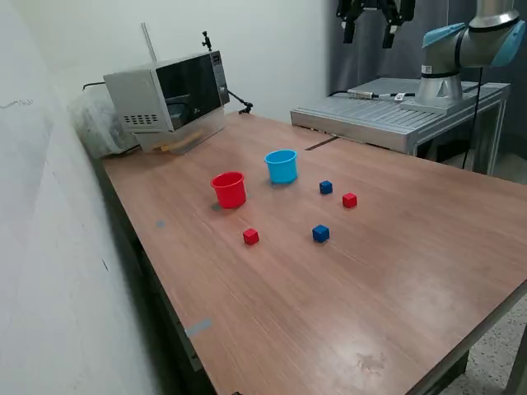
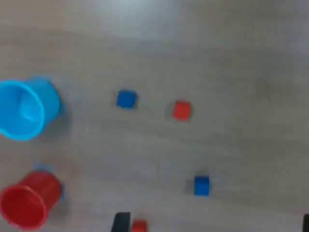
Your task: Place red objects in the red bin, and blue objects in the blue bin.
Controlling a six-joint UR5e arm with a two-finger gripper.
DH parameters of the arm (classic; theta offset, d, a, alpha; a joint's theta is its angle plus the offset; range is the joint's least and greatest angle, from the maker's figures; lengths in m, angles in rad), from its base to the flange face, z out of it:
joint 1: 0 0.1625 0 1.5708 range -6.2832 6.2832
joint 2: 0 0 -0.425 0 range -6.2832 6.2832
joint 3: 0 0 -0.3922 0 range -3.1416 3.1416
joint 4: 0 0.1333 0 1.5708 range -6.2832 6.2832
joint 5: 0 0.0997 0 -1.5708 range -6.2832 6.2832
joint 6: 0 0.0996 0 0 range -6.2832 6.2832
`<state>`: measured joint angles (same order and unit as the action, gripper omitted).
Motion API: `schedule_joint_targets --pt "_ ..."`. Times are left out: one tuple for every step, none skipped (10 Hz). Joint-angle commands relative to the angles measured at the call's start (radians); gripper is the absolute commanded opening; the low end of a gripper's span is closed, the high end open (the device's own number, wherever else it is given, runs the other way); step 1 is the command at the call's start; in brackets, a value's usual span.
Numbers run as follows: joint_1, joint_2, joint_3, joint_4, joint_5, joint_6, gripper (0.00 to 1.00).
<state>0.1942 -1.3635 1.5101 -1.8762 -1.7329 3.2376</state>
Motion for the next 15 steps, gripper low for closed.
schedule_joint_targets --pt "-0.002 0.212 -0.114 -0.095 0.001 -0.027 1.0" --pt "-0.002 0.263 -0.129 -0.133 0.004 -0.042 1.0" --pt "0.002 0.324 -0.171 -0.149 0.006 -0.059 1.0" --pt "0.004 0.369 -0.215 -0.162 0.007 -0.059 1.0" --pt "0.002 0.418 -0.267 -0.172 0.006 -0.059 1.0" --pt "0.002 0.469 -0.322 -0.172 0.006 -0.059 1.0" --pt "0.001 0.518 -0.367 -0.172 0.006 -0.059 1.0" --pt "-0.002 0.553 -0.392 -0.173 0.006 -0.059 1.0" --pt "-0.004 0.579 -0.404 -0.191 0.006 -0.059 1.0" --pt "-0.007 0.596 -0.416 -0.202 0.006 -0.061 1.0" --pt "-0.037 0.63 -0.448 -0.208 0.006 -0.062 1.0" --pt "-0.065 0.656 -0.474 -0.21 0.006 -0.064 1.0" --pt "-0.084 0.682 -0.499 -0.21 0.006 -0.064 1.0" --pt "-0.099 0.704 -0.51 -0.21 0.006 -0.064 1.0" --pt "-0.113 0.728 -0.519 -0.212 0.006 -0.064 1.0"
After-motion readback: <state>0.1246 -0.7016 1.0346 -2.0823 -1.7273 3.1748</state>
